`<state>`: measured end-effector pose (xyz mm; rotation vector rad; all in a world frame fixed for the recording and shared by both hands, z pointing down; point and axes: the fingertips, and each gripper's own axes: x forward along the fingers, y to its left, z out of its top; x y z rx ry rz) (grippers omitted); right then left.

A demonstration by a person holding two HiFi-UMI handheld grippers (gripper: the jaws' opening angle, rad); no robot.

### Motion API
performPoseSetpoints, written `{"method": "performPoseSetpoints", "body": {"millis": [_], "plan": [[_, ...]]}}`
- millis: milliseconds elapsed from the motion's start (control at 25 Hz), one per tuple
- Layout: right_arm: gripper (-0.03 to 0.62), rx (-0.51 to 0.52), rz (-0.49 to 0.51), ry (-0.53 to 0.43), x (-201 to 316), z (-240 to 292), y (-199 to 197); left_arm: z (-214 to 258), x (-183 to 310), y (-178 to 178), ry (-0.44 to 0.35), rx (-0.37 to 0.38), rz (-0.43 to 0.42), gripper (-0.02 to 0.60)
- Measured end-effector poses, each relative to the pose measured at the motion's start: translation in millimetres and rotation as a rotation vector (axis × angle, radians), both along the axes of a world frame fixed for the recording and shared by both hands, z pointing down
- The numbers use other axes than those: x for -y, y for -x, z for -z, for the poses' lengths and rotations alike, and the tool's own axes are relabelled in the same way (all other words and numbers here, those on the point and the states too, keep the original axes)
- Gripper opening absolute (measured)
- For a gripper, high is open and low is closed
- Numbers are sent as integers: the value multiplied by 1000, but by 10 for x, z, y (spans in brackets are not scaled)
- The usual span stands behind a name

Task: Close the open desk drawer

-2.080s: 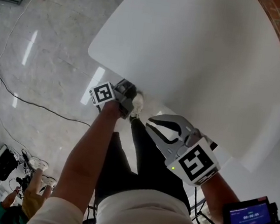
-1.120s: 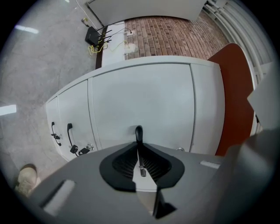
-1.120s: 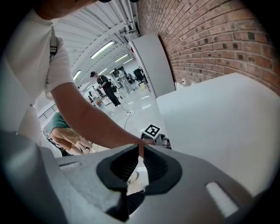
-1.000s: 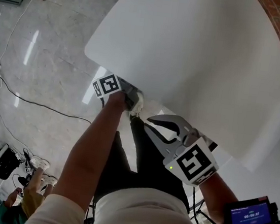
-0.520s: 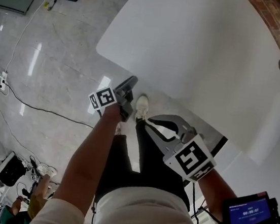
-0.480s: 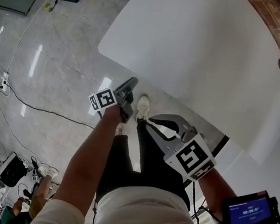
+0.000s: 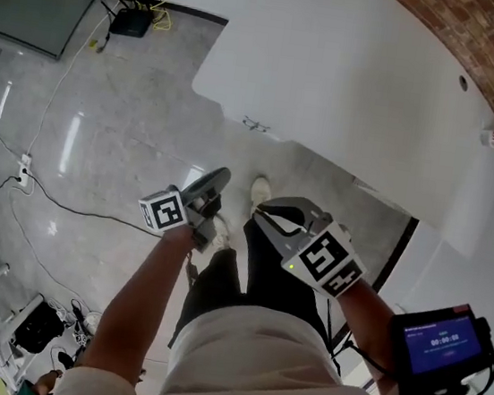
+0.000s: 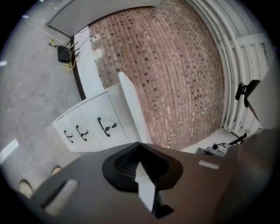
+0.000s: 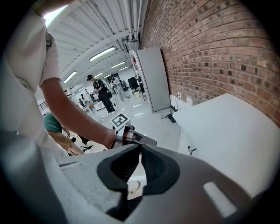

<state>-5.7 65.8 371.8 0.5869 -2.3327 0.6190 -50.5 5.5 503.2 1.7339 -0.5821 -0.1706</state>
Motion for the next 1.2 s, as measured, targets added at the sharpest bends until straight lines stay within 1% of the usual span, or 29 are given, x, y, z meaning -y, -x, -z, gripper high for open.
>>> {"method": "performPoseSetpoints", "body": {"millis": [160, 320, 400, 560, 680, 760, 880, 1080, 1200], "plan": [[11, -2, -33, -42, -166, 191, 148, 741, -219, 288, -145, 28, -66, 3], [8, 1, -46, -70, -302, 359, 162, 1361, -461, 349, -284, 79, -98, 3], [8, 3, -53, -90, -385, 444, 196, 1604, -645, 350, -332, 112, -126, 3], [8, 16, -59, -128, -643, 627, 392, 2068, -1110, 358, -445, 164, -239, 3], [8, 6, -43, -149, -688, 653, 451, 2243, -1238, 326, -524, 208, -293, 3], [8, -9, -32, -162, -677, 655, 453, 2296, -1271, 300, -557, 235, -321, 3], [8, -15, -22, -169, -719, 691, 486, 2391, -1351, 296, -576, 259, -357, 3], [8, -1, -15, -190, -968, 923, 481, 2651, -1656, 282, -597, 294, -376, 3], [7, 1, -7, -208, -994, 964, 475, 2643, -1727, 267, -617, 325, -397, 3]]}}
